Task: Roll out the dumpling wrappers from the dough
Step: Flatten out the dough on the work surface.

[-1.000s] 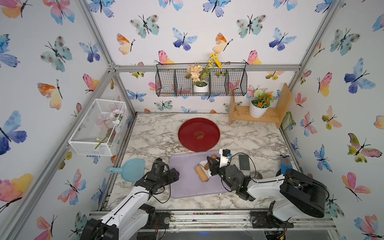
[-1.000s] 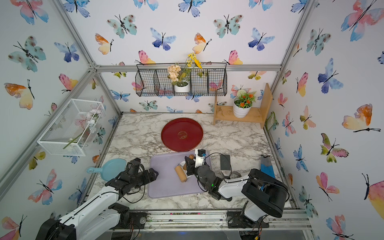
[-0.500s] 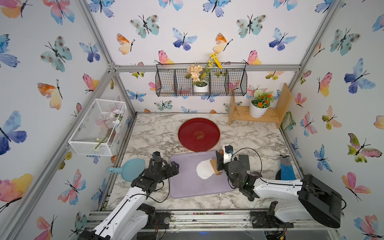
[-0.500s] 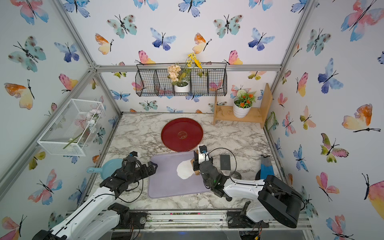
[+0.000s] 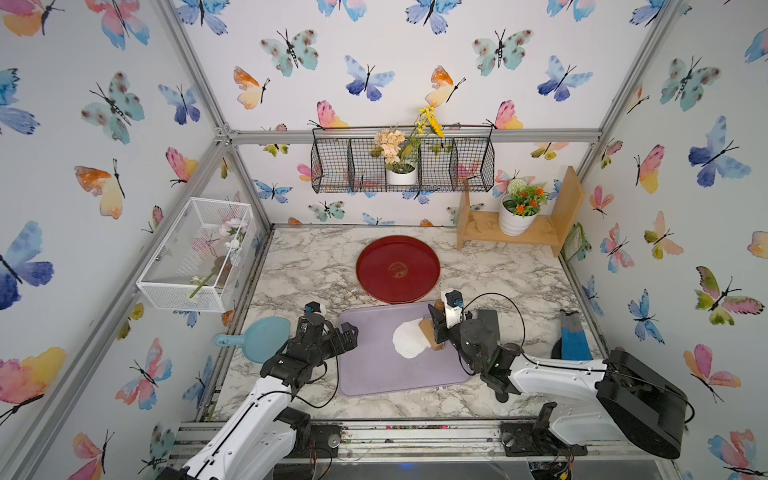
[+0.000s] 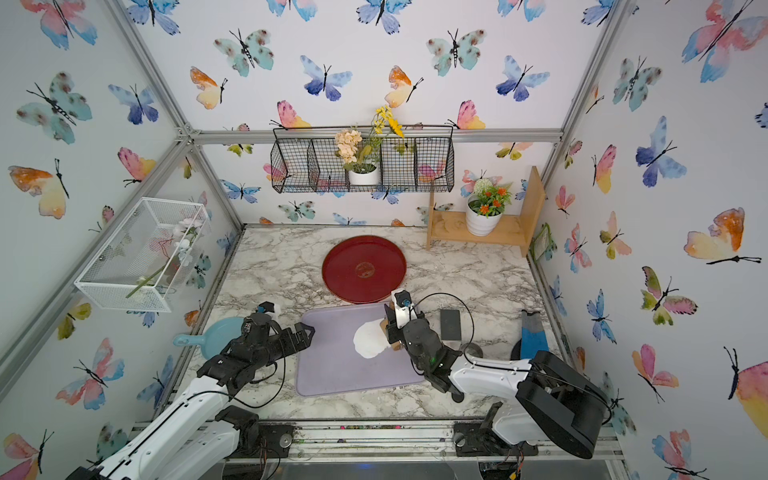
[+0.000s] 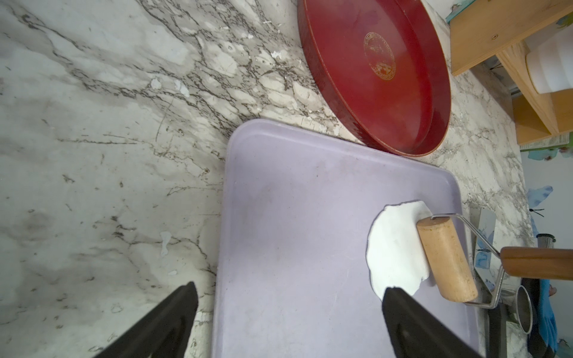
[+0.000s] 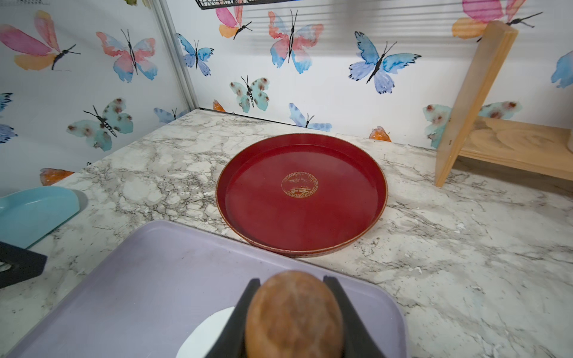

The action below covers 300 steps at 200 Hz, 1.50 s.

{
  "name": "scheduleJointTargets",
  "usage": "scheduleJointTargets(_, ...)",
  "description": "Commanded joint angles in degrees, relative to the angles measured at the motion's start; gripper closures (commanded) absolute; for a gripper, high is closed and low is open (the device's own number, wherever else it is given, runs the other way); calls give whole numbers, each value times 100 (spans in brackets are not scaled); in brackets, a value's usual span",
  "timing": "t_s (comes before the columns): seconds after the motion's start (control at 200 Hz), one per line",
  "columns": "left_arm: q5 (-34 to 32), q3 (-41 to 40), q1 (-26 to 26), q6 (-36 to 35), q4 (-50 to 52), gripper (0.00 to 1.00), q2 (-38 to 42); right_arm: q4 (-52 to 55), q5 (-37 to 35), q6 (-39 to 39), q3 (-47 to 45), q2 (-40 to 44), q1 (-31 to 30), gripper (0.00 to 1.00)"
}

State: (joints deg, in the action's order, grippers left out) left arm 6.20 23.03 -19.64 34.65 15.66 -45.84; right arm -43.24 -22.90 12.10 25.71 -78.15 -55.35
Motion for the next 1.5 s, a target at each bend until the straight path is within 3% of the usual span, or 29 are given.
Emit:
scheduleJointTargets(0.0, -69, 43, -22, -112, -1, 1, 55, 1176, 1344, 578, -368, -414, -90, 98)
scheduleJointTargets(0.175, -73, 53, -28, -126, 7, 1, 32, 1198, 1748, 896, -470, -628, -163, 98)
scheduleJointTargets(0.37, -75, 23, -24, -117, 24, 1, 54, 1275, 1649, 1154, -506, -759, -213, 98)
scheduleJointTargets(0.446, -64, 10, -22, -117, 25, 1, 75, 1377, 1222, 1359, -468, -697, -213, 98)
scheduleJointTargets(0.586, -55, 9, -24, -108, 48, 1, 85, 1934, -452, 1752, -242, -574, -213, 98)
scheduleJointTargets(0.726, -49, 14, -23, -99, 60, 1, 108, 2313, -1629, 1512, 59, -801, -189, 98)
scheduleJointTargets(0.971, -119, 10, -21, -84, 95, 1, 156, 3205, -1898, 1837, 377, -1160, -125, 98)
scheduleJointTargets(1.497, -135, 26, -27, -91, 86, 1, 127, 3948, -2653, 2740, 114, -263, -125, 98)
